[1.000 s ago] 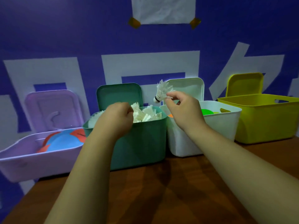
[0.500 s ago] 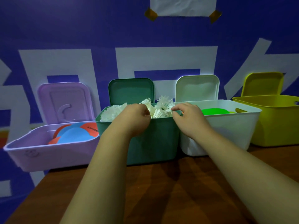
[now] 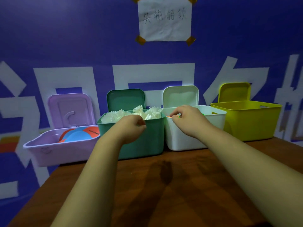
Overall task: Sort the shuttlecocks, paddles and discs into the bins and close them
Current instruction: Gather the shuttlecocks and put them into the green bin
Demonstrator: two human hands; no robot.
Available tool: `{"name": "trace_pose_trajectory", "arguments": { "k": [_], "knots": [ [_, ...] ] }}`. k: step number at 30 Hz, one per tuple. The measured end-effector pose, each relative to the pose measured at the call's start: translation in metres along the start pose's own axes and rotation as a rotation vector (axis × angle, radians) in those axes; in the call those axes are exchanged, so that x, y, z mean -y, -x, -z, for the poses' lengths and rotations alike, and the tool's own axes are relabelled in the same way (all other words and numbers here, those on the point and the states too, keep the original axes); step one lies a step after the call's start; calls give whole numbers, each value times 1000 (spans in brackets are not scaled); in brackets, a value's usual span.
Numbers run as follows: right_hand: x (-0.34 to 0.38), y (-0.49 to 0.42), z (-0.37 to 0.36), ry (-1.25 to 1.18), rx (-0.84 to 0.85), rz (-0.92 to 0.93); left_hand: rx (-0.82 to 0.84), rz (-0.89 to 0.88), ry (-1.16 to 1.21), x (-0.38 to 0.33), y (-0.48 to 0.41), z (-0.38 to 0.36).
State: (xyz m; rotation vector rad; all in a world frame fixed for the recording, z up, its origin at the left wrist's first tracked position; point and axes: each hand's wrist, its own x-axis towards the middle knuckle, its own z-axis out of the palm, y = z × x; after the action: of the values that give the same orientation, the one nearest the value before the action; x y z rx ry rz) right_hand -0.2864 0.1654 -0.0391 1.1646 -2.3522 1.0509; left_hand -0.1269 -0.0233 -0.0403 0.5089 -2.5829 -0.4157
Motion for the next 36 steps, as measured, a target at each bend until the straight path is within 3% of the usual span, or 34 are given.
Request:
{"name": "trace_pose_trajectory", "arguments": {
  "k": [6,15,20,25,29,36],
  "knots": [
    [33,44,16,-103,73,15,-13,-8,68,-14,73,23],
    [77,51,-26,-217,213,114,-17,144,43,29,123,56],
    [86,7,-74,-254,202,221,-95,145,70,72,84,51],
    [82,-78,-111,-205,140,360,-134,2,-166,106,-2,52],
    [66,-135,-134,-196,183,311,-193,43,-92,127,-64,53],
    [51,-170,-144,-323,249,85,-89,238,78,137,-91,40]
  ]
}}
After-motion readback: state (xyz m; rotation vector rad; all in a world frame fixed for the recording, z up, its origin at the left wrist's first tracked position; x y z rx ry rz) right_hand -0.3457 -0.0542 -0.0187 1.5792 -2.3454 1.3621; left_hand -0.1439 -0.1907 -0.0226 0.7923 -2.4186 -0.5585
